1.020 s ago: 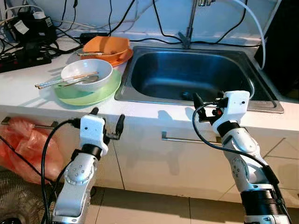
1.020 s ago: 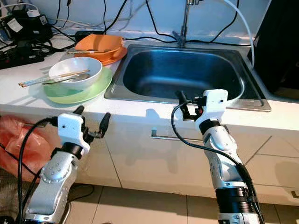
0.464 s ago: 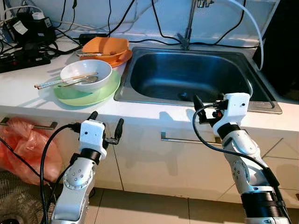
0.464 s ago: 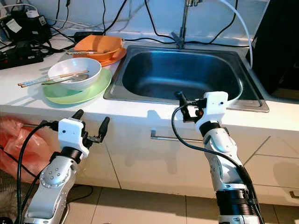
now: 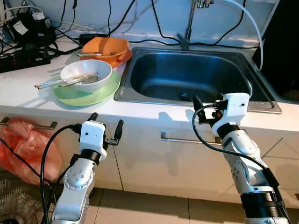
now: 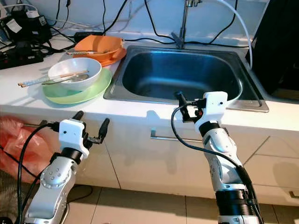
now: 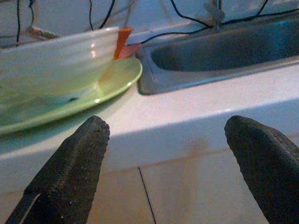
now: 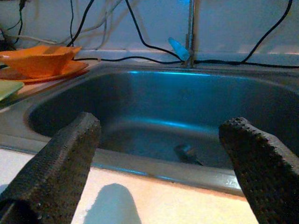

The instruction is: Kitchen organization

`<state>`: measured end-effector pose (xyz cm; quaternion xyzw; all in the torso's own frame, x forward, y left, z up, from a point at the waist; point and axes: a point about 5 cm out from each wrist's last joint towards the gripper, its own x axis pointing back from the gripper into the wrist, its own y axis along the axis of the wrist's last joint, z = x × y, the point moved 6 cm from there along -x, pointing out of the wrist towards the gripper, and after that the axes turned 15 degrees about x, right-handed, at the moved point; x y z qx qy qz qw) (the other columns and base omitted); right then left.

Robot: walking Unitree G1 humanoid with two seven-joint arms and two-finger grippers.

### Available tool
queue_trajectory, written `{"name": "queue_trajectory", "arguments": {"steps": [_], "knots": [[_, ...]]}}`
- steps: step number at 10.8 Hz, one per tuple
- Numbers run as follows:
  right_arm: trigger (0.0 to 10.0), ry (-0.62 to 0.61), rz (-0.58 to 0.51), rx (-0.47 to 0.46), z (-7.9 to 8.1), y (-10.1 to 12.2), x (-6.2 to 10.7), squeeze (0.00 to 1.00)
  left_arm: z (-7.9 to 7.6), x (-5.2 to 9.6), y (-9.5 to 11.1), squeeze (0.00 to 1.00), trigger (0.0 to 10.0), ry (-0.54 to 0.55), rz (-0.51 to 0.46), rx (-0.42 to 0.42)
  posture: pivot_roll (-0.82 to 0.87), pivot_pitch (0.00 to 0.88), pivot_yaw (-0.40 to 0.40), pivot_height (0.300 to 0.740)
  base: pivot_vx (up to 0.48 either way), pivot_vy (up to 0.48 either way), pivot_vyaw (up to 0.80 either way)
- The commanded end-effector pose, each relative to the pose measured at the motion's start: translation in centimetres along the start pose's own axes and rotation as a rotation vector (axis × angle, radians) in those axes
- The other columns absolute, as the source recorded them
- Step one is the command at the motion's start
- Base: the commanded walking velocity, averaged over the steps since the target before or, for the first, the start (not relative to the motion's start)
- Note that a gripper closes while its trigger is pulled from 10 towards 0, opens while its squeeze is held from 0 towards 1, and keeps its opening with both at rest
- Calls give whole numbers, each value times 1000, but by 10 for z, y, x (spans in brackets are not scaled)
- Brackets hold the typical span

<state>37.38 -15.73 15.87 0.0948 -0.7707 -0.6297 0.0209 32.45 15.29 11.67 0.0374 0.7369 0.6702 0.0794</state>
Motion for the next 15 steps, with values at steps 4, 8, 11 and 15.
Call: {"name": "queue_trajectory", "arguments": {"steps": [4, 8, 11, 15], "knots": [[10000, -2, 7, -5, -1, 0, 2, 1000, 0, 1, -4, 0, 10000, 3, 15, -9, 43, 0, 6, 740, -366, 0, 0], [10000, -3, 15, -3, -1, -3, 3, 1000, 9, -4, -4, 0, 10000, 21, 28, 57, 43, 0, 8, 740, 28, 0, 0], [10000, 64, -16, 10, 15, 0, 7, 1000, 6, -1, -7, 0, 10000, 8, 41, 58, 47, 0, 6, 740, 156, 0, 0], [10000, 166, -29, 30, 39, -3, 18, 1000, 5, -1, -8, 0, 10000, 7, 47, 79, 41, 0, 9, 740, 0, 0, 0]]}}
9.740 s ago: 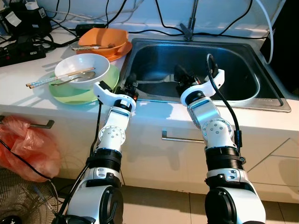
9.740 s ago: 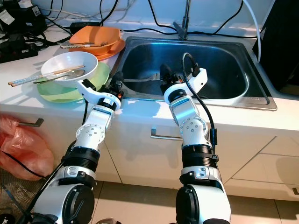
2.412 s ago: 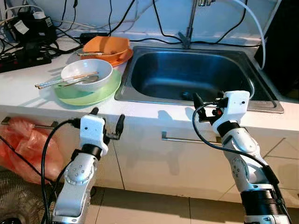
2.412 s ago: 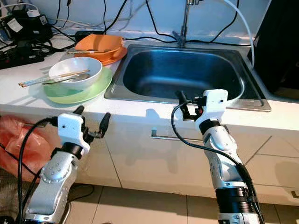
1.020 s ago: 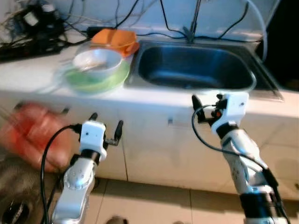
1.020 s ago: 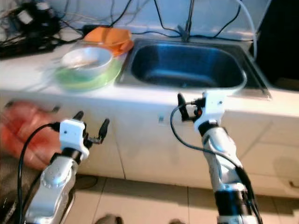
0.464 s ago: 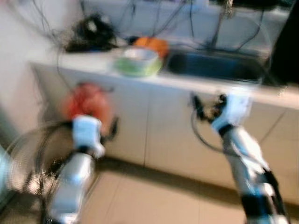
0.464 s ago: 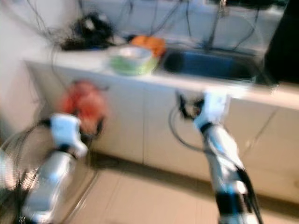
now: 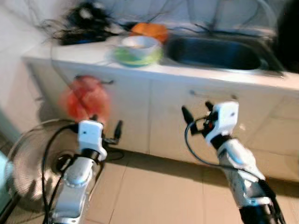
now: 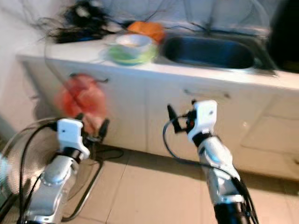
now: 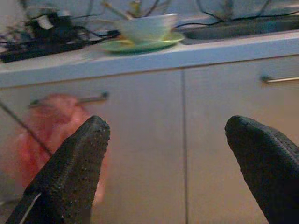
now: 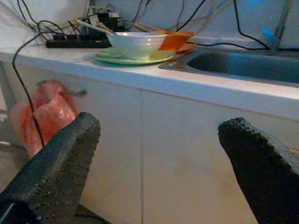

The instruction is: Kitchen organization

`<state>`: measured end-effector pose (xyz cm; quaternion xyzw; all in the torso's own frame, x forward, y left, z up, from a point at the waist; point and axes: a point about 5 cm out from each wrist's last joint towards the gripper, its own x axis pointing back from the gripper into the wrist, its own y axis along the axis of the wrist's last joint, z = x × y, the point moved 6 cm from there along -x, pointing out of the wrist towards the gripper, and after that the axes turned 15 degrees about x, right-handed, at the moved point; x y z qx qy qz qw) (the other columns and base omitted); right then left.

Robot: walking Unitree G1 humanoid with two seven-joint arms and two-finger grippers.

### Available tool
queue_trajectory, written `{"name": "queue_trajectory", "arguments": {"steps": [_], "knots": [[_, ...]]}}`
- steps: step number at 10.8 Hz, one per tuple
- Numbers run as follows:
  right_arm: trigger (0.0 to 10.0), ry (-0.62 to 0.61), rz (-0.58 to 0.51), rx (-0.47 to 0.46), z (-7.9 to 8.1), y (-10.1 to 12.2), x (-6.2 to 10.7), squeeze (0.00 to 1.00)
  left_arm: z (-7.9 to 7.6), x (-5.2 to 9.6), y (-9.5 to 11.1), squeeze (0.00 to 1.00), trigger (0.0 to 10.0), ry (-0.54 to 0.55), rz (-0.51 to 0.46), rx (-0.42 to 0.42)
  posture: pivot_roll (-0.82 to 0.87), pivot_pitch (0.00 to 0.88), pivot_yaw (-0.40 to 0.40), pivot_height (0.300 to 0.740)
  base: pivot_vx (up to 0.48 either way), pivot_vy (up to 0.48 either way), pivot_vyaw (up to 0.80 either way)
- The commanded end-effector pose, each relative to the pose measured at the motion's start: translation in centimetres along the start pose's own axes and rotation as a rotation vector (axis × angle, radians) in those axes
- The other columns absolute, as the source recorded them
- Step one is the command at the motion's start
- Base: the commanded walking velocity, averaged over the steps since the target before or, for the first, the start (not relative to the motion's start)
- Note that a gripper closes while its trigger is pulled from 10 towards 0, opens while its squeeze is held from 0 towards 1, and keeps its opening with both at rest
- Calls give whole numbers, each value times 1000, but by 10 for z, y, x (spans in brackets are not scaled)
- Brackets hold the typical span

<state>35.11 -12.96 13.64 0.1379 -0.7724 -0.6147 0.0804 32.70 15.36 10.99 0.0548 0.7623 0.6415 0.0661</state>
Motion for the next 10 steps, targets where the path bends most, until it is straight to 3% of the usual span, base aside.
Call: {"name": "queue_trajectory", "arguments": {"steps": [1, 3, 4, 6, 8, 10], "knots": [[10000, 18, -32, 7, 5, 9, -2, 1000, 4, 1, -3, 0, 10000, 11, 15, 0, 43, 0, 8, 740, 0, 0, 0], [10000, 70, -37, 4, 16, 11, 1, 1000, 9, 4, -15, 0, 10000, 33, 54, 19, 41, 0, 9, 740, 0, 0, 0], [10000, 73, -33, -2, 18, 11, 2, 1000, 14, 6, -26, 0, 10000, 55, 84, 37, 34, 0, 8, 740, 0, 0, -800], [10000, 70, -36, -6, 17, 13, 4, 1000, 15, 5, -27, 0, 10000, 64, 82, 54, 30, 0, 6, 740, 0, 0, -653], [10000, 80, -50, -6, 20, 17, 1, 1000, 15, 3, -25, 0, 10000, 60, 72, 65, 34, 0, 4, 740, 0, 0, 0], [10000, 101, -50, 2, 26, 17, 3, 949, 17, 3, -26, 0, 10000, 67, 72, 75, 36, 0, 1, 740, 398, 0, 0]]}}
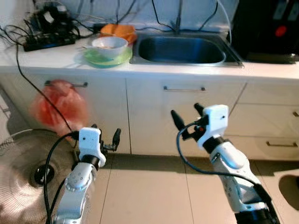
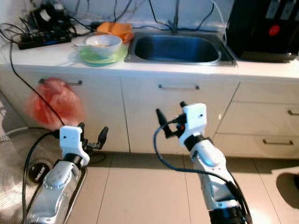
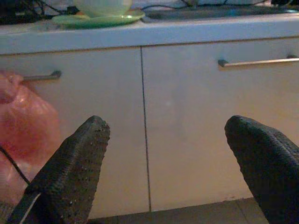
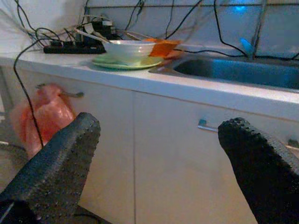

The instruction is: Kitchen organization

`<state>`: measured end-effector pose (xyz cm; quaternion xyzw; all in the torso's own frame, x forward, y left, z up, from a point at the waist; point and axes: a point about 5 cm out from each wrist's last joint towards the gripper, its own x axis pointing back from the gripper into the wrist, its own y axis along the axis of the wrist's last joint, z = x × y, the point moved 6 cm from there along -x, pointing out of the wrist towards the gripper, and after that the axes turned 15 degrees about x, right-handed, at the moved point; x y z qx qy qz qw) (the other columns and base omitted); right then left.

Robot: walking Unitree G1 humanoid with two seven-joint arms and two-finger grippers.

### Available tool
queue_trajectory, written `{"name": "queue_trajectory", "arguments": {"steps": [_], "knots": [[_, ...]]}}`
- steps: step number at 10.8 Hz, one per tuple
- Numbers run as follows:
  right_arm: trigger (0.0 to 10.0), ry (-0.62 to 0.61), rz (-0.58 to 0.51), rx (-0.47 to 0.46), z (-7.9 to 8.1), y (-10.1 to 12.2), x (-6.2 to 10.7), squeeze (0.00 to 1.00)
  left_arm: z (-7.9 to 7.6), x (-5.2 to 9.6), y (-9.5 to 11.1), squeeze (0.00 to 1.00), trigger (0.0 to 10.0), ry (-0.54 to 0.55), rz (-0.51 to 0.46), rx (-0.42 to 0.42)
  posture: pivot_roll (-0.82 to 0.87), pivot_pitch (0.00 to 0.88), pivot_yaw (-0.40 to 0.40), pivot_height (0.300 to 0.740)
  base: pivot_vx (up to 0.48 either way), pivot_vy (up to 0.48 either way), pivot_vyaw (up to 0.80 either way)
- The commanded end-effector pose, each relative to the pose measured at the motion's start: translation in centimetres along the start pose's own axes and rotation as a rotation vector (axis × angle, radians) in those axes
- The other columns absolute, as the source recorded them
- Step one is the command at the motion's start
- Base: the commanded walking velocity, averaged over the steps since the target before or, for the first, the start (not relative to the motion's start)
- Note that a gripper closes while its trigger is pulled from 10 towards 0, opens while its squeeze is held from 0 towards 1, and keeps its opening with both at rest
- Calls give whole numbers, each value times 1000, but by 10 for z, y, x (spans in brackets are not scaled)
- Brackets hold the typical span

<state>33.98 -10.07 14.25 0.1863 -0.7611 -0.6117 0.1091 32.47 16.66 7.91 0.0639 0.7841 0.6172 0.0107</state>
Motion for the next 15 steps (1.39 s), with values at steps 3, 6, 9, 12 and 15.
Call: {"name": "queue_trajectory", "arguments": {"steps": [3, 6, 9, 12, 15], "knots": [[10000, 3, -12, 22, -1, 6, 1, 937, -2, -3, 2, 0, 10000, -12, -9, 10, 34, 0, 1, 740, 446, 0, 0], [10000, 9, -3, 26, 0, 2, 0, 878, -2, -2, 1, 0, 10000, -13, -8, 13, 39, 0, 2, 740, 447, 0, 0], [10000, 16, 73, 32, 1, -25, 6, 784, 1, -3, -11, 0, 10000, 1, 29, 25, 38, 0, 4, 740, 442, 0, 0], [10000, 27, 269, 53, 3, -94, 30, 757, 20, -6, -37, 0, 10000, 64, 108, 29, 38, 0, 4, 740, 442, 0, 0], [10000, -12, 475, 43, -2, -156, 51, 753, 34, -7, -76, 0, 10000, 102, 256, 4, 45, 0, 6, 740, 145, 0, 0]]}}
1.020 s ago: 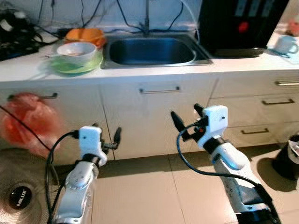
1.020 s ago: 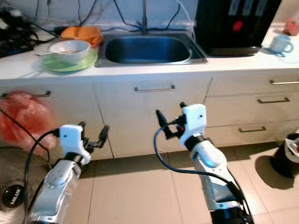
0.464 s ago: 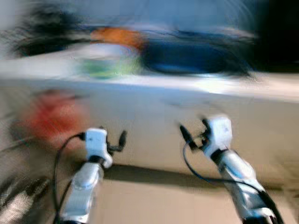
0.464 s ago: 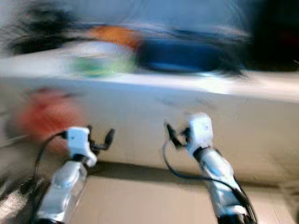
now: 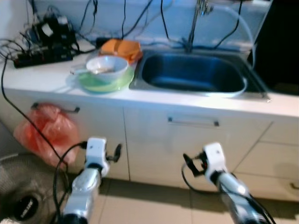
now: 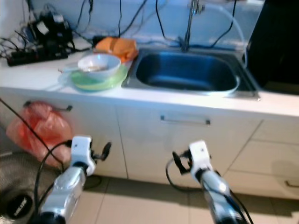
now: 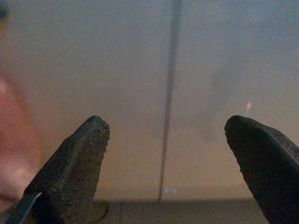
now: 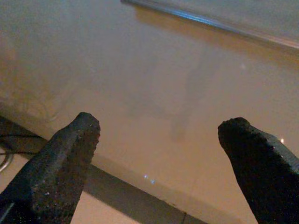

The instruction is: Kitchen organization

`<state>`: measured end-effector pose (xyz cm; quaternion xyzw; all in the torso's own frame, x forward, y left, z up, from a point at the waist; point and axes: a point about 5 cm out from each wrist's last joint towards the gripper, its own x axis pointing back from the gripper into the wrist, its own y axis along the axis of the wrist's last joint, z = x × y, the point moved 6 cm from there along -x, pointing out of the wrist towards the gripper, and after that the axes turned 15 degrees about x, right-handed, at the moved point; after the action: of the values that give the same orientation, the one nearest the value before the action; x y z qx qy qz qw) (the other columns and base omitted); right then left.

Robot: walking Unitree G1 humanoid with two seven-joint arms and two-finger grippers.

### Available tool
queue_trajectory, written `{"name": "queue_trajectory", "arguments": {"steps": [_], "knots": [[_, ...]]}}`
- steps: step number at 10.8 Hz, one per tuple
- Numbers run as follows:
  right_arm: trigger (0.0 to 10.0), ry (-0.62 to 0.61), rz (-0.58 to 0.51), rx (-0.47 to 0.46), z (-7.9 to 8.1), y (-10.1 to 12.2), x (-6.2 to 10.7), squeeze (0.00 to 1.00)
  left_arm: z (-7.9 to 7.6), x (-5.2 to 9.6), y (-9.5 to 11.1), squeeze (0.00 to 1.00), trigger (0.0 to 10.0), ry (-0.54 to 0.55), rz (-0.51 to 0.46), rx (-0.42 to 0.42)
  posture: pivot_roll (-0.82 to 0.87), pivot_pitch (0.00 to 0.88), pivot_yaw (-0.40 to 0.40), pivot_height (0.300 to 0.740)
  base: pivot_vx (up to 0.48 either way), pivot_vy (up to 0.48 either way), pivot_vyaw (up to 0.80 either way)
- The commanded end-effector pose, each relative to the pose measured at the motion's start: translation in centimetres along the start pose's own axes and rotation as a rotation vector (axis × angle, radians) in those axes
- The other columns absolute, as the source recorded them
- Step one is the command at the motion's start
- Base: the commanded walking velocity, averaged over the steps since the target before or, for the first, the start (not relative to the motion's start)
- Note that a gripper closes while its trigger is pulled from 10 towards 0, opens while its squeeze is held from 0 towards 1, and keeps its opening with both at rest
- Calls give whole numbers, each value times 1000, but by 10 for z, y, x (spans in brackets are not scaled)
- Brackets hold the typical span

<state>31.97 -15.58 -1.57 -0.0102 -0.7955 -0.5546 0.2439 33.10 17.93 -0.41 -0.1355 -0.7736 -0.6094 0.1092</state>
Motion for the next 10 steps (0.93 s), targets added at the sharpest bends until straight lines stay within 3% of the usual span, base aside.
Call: {"name": "queue_trajectory", "arguments": {"steps": [1, 3, 4, 5, 6, 7, 9, 10], "knots": [[10000, -17, 57, -11, -1, -17, 0, 753, 13, 2, -15, 0, 10000, 40, 58, 3, 47, 0, 10, 740, 0, 0, 0], [10000, -47, 174, -80, -2, -44, 0, 745, 30, 4, -40, 0, 10000, 100, 162, -4, 50, 0, 13, 740, 0, 0, 0], [10000, -62, 213, -111, -1, -52, -1, 714, 37, 6, -49, 0, 10000, 132, 207, 30, 52, 0, 13, 740, 0, 0, 0], [10000, -69, 262, -128, 4, -60, -1, 698, 36, 5, -57, 0, 10000, 146, 242, 32, 47, 0, 15, 740, 0, 0, 0], [10000, -79, 288, -145, 6, -65, 0, 651, 33, 5, -63, 0, 10000, 154, 270, 53, 45, 0, 18, 740, 0, 0, 0], [10000, -80, 307, -154, 9, -68, 0, 522, 24, 4, -70, 0, 10000, 132, 306, 58, 34, 0, 28, 740, 0, 0, 0], [10000, -79, 373, -161, 15, -80, 4, 341, 8, 5, -83, 0, 10000, 69, 372, -9, 22, 0, 38, 740, 0, 0, -400], [10000, -82, 380, -165, 15, -82, 5, 333, 8, 5, -85, 0, 10000, 70, 380, -20, 24, 0, 39, 740, 0, 0, -800]]}}
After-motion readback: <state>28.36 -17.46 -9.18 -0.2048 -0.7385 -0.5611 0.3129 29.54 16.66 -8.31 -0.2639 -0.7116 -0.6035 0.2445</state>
